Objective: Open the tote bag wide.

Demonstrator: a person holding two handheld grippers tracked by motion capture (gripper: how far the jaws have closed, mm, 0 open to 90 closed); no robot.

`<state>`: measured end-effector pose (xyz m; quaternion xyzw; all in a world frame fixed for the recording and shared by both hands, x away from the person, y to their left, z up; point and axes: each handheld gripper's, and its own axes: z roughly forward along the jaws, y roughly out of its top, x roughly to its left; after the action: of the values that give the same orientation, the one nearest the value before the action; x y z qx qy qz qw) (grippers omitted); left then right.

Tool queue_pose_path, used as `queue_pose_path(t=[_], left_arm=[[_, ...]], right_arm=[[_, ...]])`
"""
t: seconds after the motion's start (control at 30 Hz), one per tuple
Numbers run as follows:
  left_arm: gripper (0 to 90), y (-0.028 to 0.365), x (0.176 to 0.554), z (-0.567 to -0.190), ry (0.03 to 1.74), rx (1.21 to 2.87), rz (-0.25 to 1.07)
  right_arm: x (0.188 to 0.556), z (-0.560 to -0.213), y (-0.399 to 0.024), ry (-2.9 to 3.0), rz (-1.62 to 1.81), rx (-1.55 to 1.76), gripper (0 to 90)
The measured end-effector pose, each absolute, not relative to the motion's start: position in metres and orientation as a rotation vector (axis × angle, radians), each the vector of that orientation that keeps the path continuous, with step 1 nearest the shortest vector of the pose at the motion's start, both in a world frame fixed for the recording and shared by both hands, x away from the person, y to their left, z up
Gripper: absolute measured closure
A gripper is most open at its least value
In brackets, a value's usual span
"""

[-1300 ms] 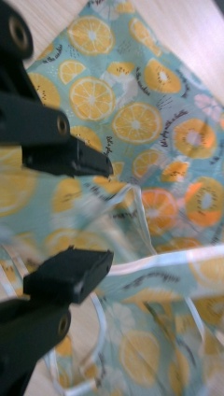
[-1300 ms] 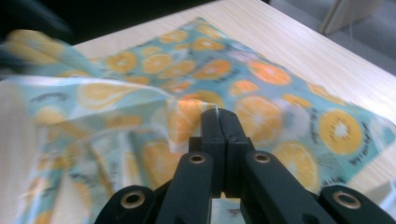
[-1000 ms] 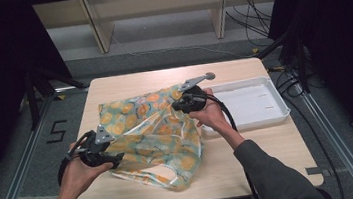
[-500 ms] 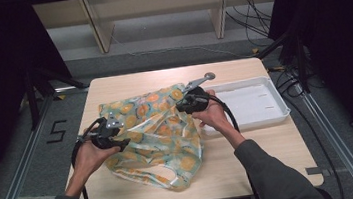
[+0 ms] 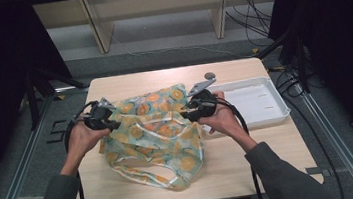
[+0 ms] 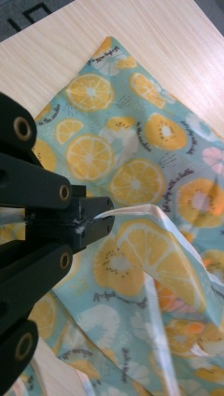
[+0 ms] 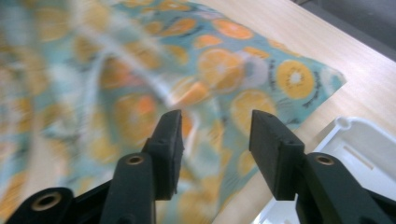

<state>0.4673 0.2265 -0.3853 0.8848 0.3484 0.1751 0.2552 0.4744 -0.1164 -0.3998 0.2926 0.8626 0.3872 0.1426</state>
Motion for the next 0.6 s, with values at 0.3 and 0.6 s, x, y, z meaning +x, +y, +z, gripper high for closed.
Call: queue_pose_path(t=[0.3,0.6], left_arm=[[89.5,0.222,0.491,-0.36,1.016,2.344,0.398],[89.5,0.225,0.498,-0.361,1.025,2.363,0.405]], right_arm=[[0.413,-0.416,-0.124,2.617,1.094,0.773,47.2],[0.396,-0.449,-0.098,2.692,0.95,0.711,40.4]])
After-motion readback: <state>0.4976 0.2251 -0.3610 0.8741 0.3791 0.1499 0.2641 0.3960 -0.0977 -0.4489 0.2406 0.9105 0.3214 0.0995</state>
